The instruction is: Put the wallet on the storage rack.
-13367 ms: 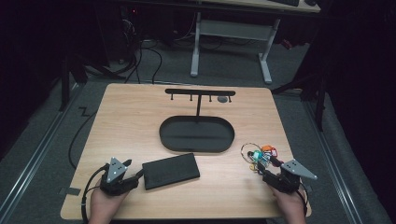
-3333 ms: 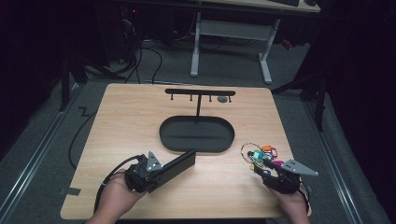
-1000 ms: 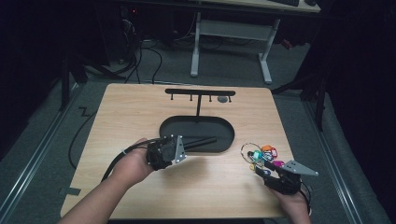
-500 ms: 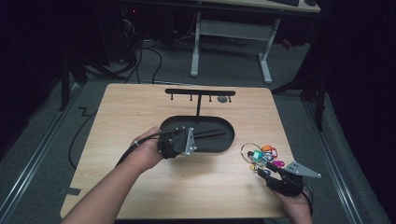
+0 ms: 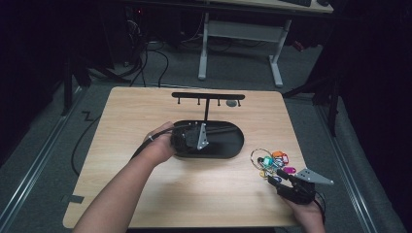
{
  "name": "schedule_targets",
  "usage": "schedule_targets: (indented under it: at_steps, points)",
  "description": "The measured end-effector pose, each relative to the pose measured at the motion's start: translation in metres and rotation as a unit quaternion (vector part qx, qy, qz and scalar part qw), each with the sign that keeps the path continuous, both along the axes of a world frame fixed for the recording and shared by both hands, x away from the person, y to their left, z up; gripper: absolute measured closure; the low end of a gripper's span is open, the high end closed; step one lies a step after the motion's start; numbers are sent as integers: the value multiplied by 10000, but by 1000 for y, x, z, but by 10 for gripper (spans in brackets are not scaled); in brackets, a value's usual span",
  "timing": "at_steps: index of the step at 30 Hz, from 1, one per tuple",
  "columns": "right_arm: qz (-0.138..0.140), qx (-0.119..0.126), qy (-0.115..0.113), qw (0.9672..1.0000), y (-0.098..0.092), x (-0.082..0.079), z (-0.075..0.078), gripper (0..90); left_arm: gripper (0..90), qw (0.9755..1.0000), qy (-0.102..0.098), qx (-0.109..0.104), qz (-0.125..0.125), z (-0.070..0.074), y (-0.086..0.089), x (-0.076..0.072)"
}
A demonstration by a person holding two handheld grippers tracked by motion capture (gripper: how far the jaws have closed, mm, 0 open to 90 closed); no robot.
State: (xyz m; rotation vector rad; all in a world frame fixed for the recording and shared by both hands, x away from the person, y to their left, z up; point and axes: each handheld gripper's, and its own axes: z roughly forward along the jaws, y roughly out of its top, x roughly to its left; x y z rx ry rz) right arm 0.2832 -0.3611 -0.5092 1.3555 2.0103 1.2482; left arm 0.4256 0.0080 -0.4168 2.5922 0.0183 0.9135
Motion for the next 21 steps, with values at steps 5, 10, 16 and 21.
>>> schedule_targets:
  at_steps: [5,10,16,21]
  points:
    - [11,57,21,10000,-1,1,-1,476,739,9999,-17,151,-11,-10,-2,13]
    - [34,104,3,9999,-2,0,0,475,738,9999,26,125,18,-16,-2,24]
    - [28,149,1,9999,-3,1,-1,476,738,9998,111,118,65,-25,1,37]
    - [29,171,13,9998,-3,1,-1,476,738,9998,153,125,63,-32,3,46]
